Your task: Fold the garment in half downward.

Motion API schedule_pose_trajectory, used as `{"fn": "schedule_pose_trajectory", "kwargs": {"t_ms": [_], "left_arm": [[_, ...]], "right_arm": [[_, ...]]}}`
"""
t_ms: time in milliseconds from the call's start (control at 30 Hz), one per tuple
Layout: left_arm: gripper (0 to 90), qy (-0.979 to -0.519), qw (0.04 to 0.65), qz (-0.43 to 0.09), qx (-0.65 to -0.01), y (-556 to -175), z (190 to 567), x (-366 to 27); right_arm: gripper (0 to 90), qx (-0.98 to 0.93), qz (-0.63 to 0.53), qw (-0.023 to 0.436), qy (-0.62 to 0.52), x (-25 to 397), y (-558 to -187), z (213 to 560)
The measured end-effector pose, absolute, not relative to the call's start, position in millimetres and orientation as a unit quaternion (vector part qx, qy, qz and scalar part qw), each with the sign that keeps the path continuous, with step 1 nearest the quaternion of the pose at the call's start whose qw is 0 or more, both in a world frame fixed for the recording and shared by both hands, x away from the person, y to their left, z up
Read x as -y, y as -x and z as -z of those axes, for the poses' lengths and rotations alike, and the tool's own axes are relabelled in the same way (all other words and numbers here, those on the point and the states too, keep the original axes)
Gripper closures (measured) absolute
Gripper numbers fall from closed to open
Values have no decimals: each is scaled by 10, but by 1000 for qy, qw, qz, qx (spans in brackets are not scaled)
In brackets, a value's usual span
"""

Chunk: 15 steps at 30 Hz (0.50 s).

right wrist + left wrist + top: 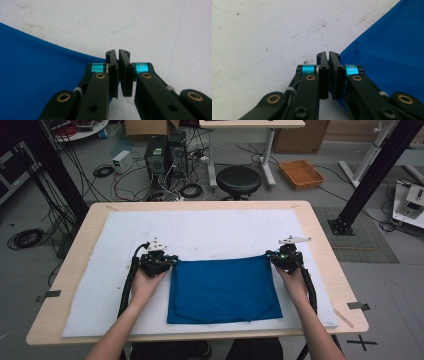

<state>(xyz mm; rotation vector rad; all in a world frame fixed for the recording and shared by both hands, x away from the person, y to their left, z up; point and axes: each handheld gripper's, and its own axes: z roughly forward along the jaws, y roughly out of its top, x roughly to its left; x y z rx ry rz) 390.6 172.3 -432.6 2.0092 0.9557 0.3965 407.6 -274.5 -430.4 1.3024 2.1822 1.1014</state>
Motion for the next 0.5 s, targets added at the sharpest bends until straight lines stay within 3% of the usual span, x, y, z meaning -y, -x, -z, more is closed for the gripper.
{"fn": "schedule_pose_trajectory", "kwargs": {"t_ms": [100, 167, 200, 300, 500], "left_arm": [[822, -807, 424, -157, -380, -3870, 4313, -1697], [643, -806, 418, -163, -385, -3842, 4298, -1665], [586, -805, 420, -166, -385, -3828, 4290, -1653], [516, -807, 422, -179, -372, -3771, 4236, -1664], [462, -794, 439, -214, -362, -3495, 4054, -1944]], "right_arm": [[836, -778, -390, 181, -459, 2741, -4072, 4311], [641, -774, -390, 183, -464, 2744, -4060, 4309], [618, -772, -391, 185, -466, 2750, -4050, 4299], [547, -765, -403, 190, -466, 2781, -3978, 4253], [505, -764, -426, 193, -444, 2872, -3736, 4138]]}}
